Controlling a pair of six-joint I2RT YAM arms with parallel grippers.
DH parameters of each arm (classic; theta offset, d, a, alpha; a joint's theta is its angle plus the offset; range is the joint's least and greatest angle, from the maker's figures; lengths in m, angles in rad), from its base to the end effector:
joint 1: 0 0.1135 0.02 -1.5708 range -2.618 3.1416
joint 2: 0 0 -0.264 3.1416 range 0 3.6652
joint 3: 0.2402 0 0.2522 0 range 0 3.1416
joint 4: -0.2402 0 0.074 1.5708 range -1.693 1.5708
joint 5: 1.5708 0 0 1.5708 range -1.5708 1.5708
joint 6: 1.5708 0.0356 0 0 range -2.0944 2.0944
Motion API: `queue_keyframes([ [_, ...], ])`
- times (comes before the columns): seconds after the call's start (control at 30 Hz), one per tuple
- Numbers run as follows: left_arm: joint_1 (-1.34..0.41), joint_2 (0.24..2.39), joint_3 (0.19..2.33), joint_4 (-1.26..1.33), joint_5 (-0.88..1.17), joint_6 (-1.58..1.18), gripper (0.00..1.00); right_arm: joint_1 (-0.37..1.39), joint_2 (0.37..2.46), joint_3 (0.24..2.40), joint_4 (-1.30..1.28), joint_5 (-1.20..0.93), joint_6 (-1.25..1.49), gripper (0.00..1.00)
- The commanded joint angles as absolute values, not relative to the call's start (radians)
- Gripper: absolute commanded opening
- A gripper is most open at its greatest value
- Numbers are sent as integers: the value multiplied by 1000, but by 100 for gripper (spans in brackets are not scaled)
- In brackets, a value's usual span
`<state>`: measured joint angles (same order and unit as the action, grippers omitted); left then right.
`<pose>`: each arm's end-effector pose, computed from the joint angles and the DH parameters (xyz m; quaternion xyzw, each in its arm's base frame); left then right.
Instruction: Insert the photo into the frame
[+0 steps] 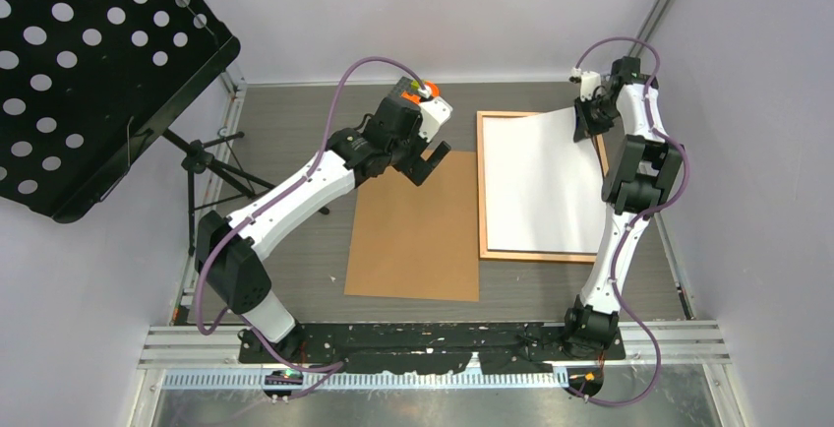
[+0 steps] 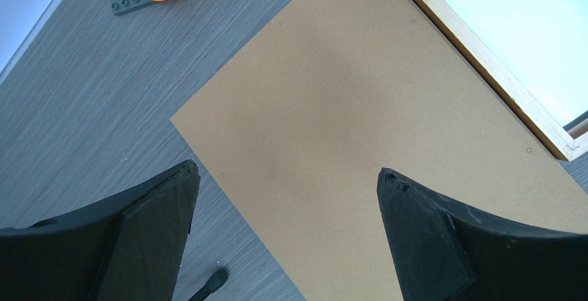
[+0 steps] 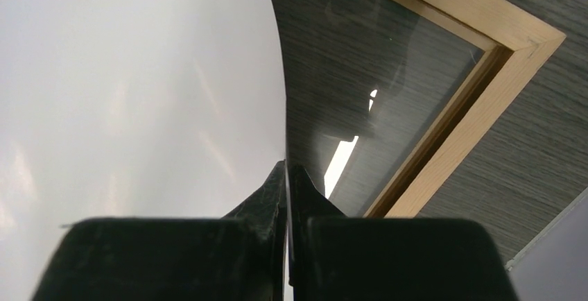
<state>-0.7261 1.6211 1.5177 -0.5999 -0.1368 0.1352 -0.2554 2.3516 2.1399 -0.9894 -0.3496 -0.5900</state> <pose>0.2772 -0.2397 0.3409 0.3518 0.8346 -0.0628 0.4192 0.4837 -0.1137 0.2080 -0.1927 0.9491 0.0816 0.2352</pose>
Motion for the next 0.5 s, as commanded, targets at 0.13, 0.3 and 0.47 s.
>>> queue_keyframes([
  [0.13, -726, 1608, 1531, -583, -128, 129, 100, -253, 2337, 2116, -942, -344, -564, 6],
  [0.3, -726, 1608, 1531, -583, -129, 130, 100, -253, 2338, 2121, -937, -327, -566, 6],
  [0.47, -726, 1608, 1532, -583, -128, 128, 100, -253, 2338, 2122, -933, -311, -569, 15],
])
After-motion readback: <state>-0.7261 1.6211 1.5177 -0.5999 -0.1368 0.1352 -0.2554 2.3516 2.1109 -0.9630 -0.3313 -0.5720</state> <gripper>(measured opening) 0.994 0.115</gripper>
